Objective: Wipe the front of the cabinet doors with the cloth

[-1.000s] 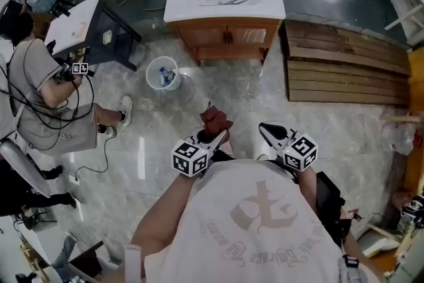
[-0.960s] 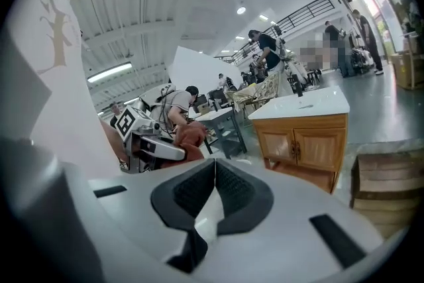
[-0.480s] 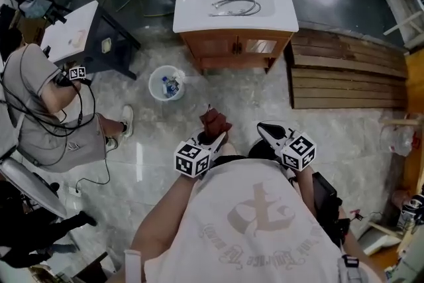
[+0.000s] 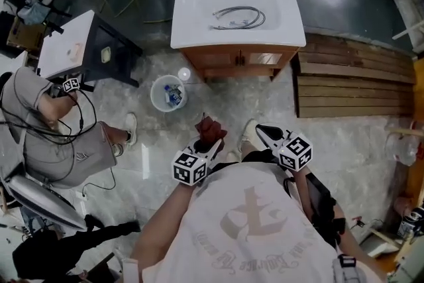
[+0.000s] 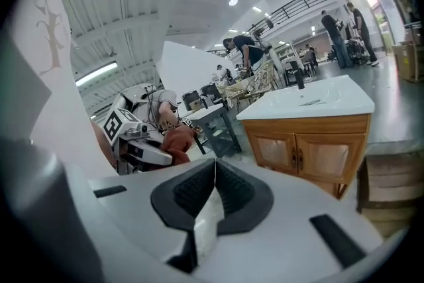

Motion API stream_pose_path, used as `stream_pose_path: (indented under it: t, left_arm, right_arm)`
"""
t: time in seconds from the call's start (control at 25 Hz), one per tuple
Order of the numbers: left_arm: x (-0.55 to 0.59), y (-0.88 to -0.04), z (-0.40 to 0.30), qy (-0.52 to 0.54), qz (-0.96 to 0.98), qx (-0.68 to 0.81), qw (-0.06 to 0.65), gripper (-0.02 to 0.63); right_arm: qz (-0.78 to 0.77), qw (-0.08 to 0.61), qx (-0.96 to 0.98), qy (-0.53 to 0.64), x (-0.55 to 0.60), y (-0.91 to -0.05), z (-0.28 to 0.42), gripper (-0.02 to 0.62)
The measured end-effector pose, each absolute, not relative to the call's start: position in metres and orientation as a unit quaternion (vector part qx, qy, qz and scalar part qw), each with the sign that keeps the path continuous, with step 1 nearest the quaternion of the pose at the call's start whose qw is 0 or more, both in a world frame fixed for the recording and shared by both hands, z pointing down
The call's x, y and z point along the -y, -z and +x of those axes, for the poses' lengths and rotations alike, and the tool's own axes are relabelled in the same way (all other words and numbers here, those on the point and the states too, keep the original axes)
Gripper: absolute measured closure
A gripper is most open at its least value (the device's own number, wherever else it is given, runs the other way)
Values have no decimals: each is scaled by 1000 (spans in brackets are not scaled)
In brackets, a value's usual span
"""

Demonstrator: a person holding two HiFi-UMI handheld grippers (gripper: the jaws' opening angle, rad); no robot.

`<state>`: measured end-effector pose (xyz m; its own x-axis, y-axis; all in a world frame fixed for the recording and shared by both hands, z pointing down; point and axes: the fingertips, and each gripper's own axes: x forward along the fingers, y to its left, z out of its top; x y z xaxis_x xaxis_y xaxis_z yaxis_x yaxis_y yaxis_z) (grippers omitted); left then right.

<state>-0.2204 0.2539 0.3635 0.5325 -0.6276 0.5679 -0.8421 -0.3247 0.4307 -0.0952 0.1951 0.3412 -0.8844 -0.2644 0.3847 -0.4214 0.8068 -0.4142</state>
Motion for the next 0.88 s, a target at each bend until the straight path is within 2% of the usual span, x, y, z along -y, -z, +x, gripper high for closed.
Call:
stream_pose_path:
  t: [0.44,0.88]
  left_arm:
    - [-166,-388,-246,-198,774,477,367,488]
    - [-140,-448,-302,-273,756,447,393,488]
  right_arm:
    - [142,173,937,-267,-112,-369,-116,581]
    - [160,201,920,-297,-105,-406,-136,581]
